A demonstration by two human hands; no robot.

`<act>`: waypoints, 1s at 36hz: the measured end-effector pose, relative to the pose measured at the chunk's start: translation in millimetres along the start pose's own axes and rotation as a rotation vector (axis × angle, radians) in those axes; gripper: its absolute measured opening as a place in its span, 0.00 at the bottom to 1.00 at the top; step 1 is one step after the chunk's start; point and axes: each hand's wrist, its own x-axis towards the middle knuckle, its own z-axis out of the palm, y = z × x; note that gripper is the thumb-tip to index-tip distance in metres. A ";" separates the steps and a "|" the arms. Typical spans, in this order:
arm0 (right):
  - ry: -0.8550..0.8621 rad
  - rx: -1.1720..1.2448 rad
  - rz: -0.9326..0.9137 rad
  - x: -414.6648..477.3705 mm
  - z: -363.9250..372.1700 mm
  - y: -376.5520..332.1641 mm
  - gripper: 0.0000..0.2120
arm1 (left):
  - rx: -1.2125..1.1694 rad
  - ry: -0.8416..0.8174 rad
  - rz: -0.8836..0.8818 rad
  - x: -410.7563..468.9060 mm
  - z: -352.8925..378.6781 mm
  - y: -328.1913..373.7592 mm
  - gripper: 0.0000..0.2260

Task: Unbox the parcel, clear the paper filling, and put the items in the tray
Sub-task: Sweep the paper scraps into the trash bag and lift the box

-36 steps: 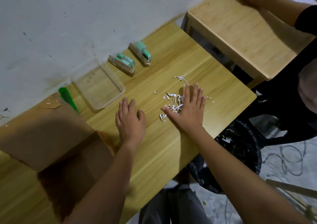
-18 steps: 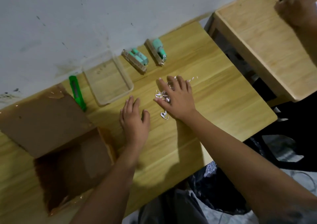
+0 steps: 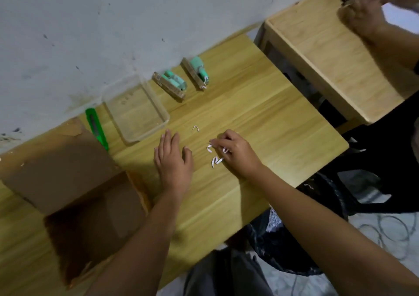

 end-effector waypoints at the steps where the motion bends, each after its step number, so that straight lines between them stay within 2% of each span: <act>1: 0.009 0.016 0.039 -7.6 -4.1 1.0 0.13 | 0.014 -0.017 0.002 -1.7 -0.6 1.4 0.23; 3: 0.042 0.044 0.114 -25.0 -14.8 3.6 0.13 | 0.055 -0.054 0.017 -6.3 -1.2 4.6 0.22; 7: 0.190 0.003 0.271 -66.5 -41.1 14.4 0.09 | 0.134 -0.130 0.049 -18.6 0.7 11.3 0.21; 10: 0.361 -0.051 0.412 -101.6 -61.2 25.6 0.07 | 0.180 -0.161 0.075 -27.4 3.9 19.6 0.22; 15: 0.763 -0.084 0.735 -156.0 -86.4 37.7 0.08 | 0.171 -0.181 0.053 -35.6 10.0 31.7 0.24; 20: 0.952 -0.031 1.020 -197.3 -92.0 53.3 0.11 | 0.210 -0.176 0.045 -36.7 13.7 35.4 0.25; 25: 0.941 0.063 1.193 -229.1 -85.6 63.1 0.14 | 0.222 -0.166 0.036 -37.3 17.4 34.6 0.24; 28: 0.870 0.113 1.257 -242.8 -80.8 69.2 0.16 | 0.214 -0.151 0.032 -37.5 19.1 34.2 0.24; 32: 0.731 0.123 1.280 -252.5 -79.6 67.9 0.21 | 0.215 -0.145 0.035 -37.3 19.6 33.1 0.24; 36: 0.727 0.108 1.261 -248.4 -87.7 61.7 0.22 | 0.207 -0.157 0.033 -36.8 18.3 33.0 0.24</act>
